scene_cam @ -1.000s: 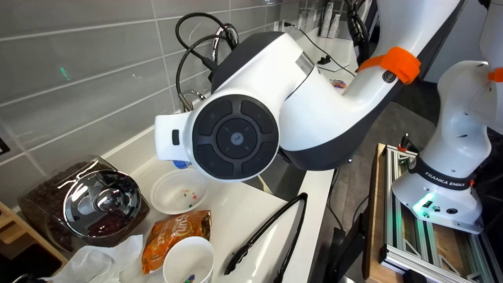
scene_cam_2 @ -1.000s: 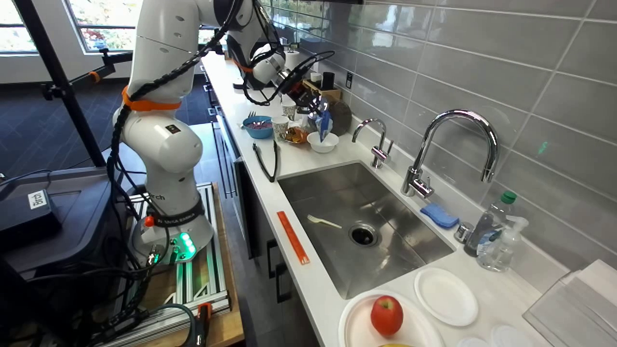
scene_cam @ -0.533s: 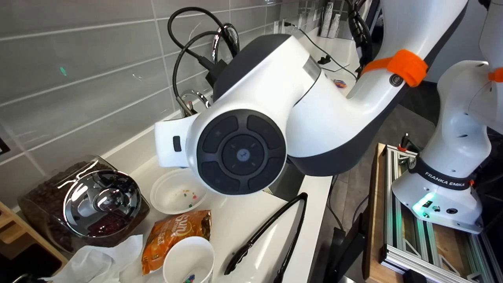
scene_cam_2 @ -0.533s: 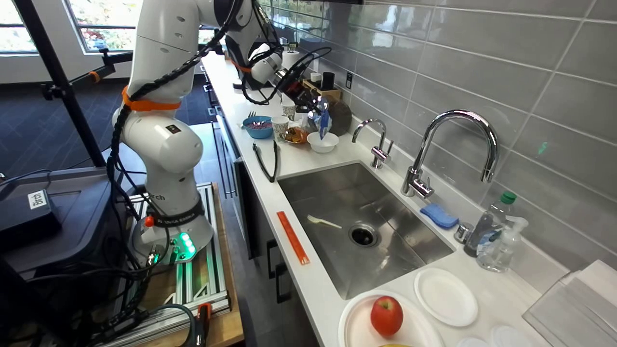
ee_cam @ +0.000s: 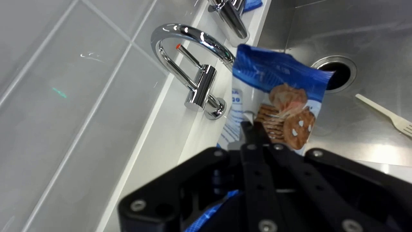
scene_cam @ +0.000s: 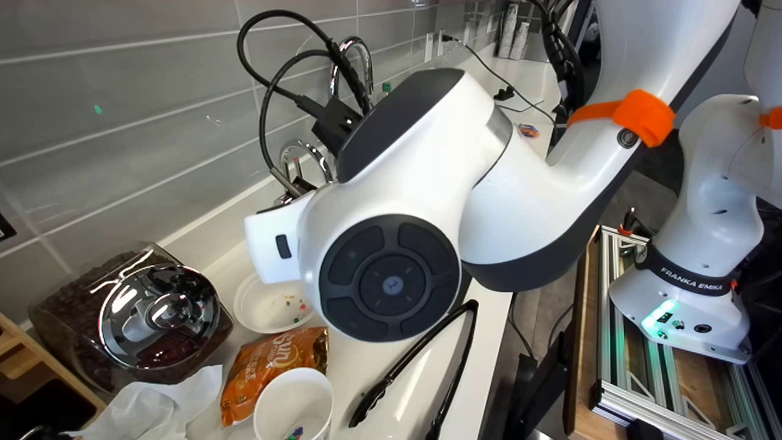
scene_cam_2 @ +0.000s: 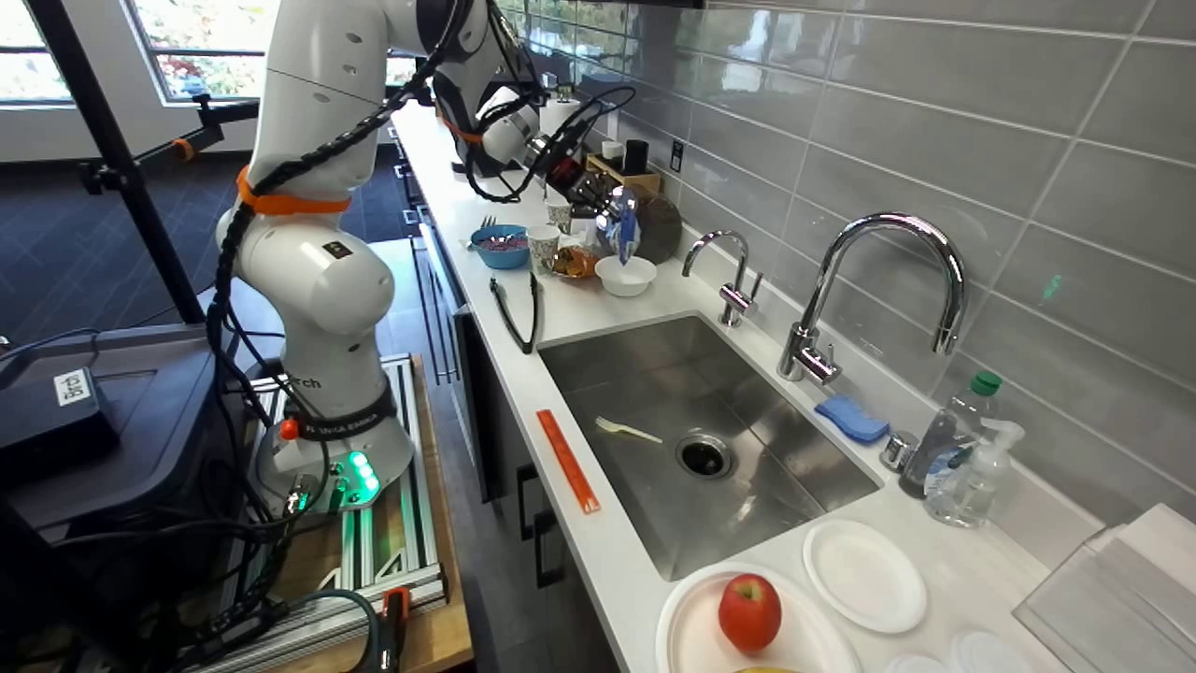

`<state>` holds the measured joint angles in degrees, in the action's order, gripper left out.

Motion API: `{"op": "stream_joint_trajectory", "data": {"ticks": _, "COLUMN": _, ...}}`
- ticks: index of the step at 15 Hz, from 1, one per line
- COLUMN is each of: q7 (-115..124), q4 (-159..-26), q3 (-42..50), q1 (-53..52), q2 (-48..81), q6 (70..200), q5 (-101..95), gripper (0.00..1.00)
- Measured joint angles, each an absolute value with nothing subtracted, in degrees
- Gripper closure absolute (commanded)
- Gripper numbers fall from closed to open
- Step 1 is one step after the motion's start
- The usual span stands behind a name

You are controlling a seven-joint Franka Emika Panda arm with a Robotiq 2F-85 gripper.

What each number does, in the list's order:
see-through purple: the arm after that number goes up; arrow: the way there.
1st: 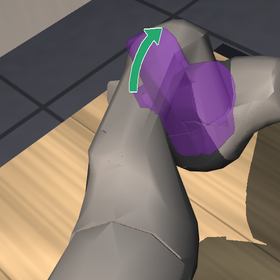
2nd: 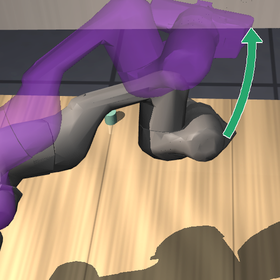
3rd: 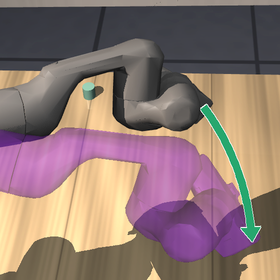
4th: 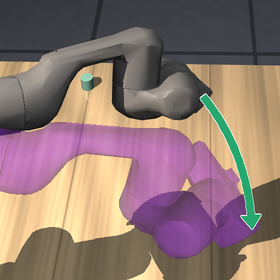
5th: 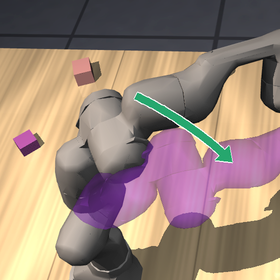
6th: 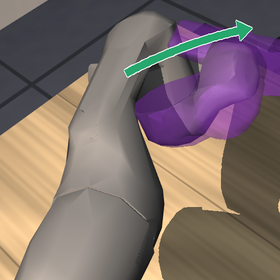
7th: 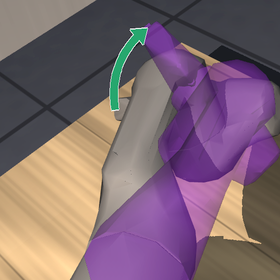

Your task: Pour the contents of the blue packet into the white bowl

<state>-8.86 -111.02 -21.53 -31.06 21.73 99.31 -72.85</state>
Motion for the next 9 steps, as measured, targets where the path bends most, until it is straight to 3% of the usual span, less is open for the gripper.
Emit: {"op": "stream_joint_trajectory", "data": {"ticks": 9, "q7": -15.59, "q4": -110.95, "q3": -22.16, "q1": -32.01, "q2": 24.42, "q6": 98.79, "q5": -79.4, "gripper": 1.0}}
